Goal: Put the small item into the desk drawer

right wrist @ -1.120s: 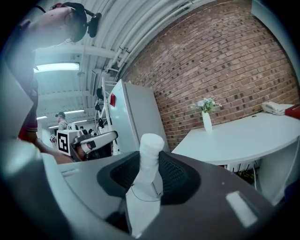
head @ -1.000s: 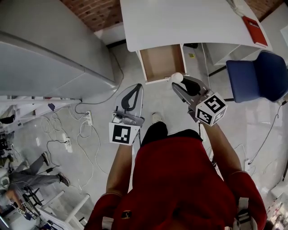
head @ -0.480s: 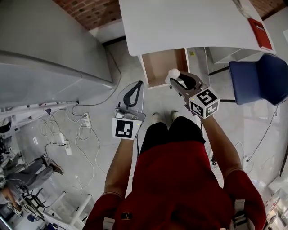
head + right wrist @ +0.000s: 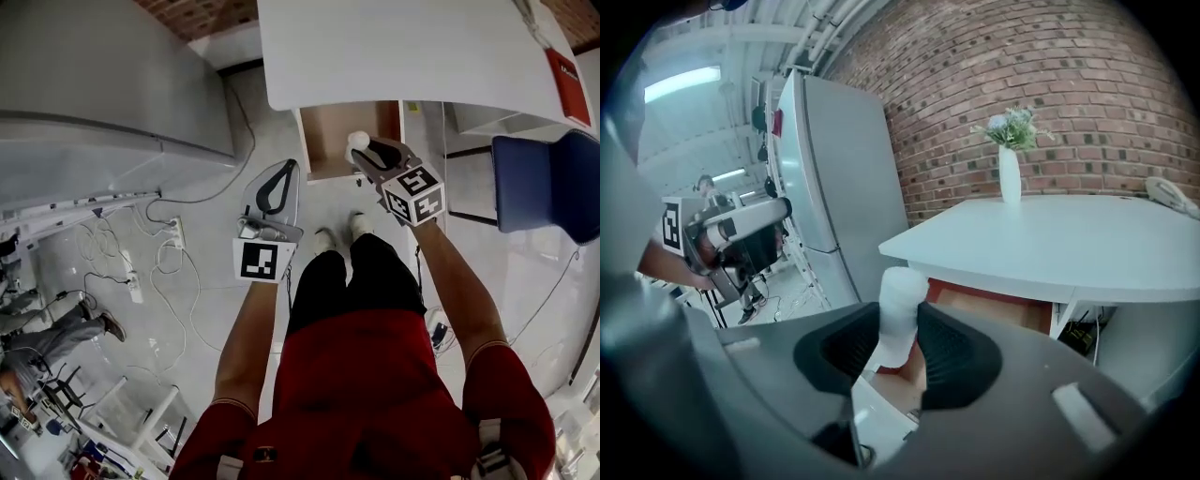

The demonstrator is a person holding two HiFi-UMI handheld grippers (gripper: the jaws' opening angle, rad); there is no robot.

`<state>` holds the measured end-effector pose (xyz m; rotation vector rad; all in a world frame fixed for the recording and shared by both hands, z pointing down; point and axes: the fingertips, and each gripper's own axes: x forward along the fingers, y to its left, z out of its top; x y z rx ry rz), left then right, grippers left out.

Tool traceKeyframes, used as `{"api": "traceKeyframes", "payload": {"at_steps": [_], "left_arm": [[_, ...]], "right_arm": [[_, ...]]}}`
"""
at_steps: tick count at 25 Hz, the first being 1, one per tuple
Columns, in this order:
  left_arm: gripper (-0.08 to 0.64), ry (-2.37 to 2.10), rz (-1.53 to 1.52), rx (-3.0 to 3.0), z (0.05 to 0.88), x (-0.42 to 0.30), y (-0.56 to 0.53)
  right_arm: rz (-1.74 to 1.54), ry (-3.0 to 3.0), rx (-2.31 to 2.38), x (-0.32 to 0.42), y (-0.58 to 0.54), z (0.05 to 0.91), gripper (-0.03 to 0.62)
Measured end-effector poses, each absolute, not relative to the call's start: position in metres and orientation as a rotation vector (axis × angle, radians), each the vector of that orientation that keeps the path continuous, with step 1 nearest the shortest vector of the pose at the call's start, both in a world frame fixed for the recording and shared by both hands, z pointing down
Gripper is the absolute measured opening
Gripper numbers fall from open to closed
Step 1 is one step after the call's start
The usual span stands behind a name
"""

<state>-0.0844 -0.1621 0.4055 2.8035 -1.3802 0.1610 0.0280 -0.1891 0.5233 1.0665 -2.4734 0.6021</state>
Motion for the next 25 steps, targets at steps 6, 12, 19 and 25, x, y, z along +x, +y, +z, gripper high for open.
{"api": "traceKeyframes", "payload": {"at_steps": [6,12,19,25], "left_arm": [[0.006,-1.434,0.18,2.764,0.435,-0.082,-0.177],[0.006,-1.489,0.187,2.721,0.459,-0.088,-0.192],[0.006,-1.543,0.174,2.658,0.483,-0.095,-0.2],[0.006,-1.571,0.189,2.642,0.494,-0.1,-0.204]], "right_arm": [[0.577,-2.44,1.011,0.029,-0.214,0.567,0.139],[0.554,-2.402,0.968,0.025,-0.24,0.607,0.14],[0.554,-2.337,0.924,0.024,-0.26,0.654,0.14],[0.562,-2.31,0.931,0.023,-0.282,0.688,0.14]]}}
